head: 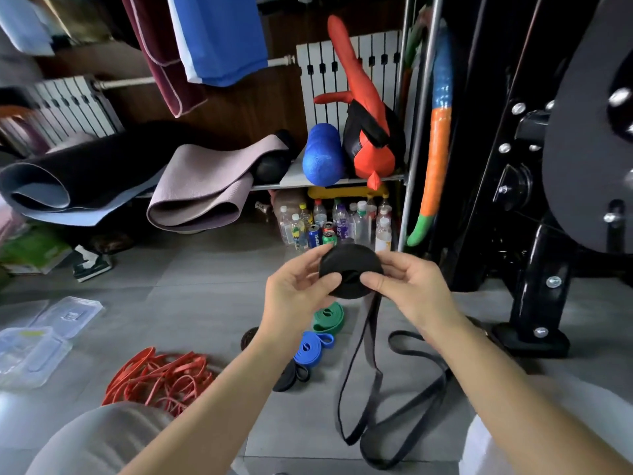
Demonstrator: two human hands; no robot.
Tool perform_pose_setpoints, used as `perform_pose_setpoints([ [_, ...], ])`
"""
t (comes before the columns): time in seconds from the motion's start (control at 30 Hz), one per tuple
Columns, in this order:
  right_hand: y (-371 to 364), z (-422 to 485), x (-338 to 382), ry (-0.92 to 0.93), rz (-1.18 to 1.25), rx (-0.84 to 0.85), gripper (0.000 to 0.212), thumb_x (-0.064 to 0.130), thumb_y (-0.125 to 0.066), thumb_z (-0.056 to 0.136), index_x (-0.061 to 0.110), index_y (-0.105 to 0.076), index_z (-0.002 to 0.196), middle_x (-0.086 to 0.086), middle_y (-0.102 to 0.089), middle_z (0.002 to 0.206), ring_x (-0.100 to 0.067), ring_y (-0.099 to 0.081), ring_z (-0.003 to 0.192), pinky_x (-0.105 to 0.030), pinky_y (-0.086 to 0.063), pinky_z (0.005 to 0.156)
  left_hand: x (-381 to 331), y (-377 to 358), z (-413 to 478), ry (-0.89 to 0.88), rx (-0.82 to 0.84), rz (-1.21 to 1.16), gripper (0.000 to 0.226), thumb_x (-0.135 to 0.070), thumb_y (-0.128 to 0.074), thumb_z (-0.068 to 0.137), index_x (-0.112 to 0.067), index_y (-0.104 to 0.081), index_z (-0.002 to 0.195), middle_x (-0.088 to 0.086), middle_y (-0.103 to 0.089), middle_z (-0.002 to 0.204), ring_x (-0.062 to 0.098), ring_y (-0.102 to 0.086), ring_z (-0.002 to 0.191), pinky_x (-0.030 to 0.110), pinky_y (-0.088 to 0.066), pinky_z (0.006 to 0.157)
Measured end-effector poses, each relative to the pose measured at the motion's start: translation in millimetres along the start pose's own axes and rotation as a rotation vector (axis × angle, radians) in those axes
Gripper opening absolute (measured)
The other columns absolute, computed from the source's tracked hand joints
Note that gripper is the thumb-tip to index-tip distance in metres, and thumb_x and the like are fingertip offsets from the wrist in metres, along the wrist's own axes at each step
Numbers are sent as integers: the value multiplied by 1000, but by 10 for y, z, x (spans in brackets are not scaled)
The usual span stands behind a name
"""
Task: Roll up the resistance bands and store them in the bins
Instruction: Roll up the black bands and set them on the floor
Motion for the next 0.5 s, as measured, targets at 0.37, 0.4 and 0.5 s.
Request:
perform_pose_setpoints([
  [0.37,5,82,-58,-16,-164,109,49,9,-78,72,28,-57,113,2,-72,88,-17,-68,82,-30,-54,82,-236,-374,173,-393,401,994,63,-12,-65,82,-54,-42,122,-24,-60,111,-1,-52,103,22,-46,85],
  [0.4,41,99,-33,-13,-126,93,47,10,-78,72,29,-58,109,3,-72,88,-16,-68,83,-25,-54,82,-259,-317,210,-359,337,910,63,-11,-67,81,-58,-46,118,-30,-59,107,-5,-53,102,17,-45,85],
  [0.5,118,134,43,16,-99,56,33,9,-77,72,29,-64,94,8,-70,90,-9,-67,87,-19,-52,82,-292,-187,259,-290,163,657,66,-6,-71,79,-65,-56,103,-33,-59,104,-5,-58,99,9,-43,88],
])
Point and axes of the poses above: each hand's wrist, its own z-axis towards the middle knuckle, its own y-axis out of the back of the hand, x = y × z, the point moved 9 cm from there along z, towards the middle knuckle
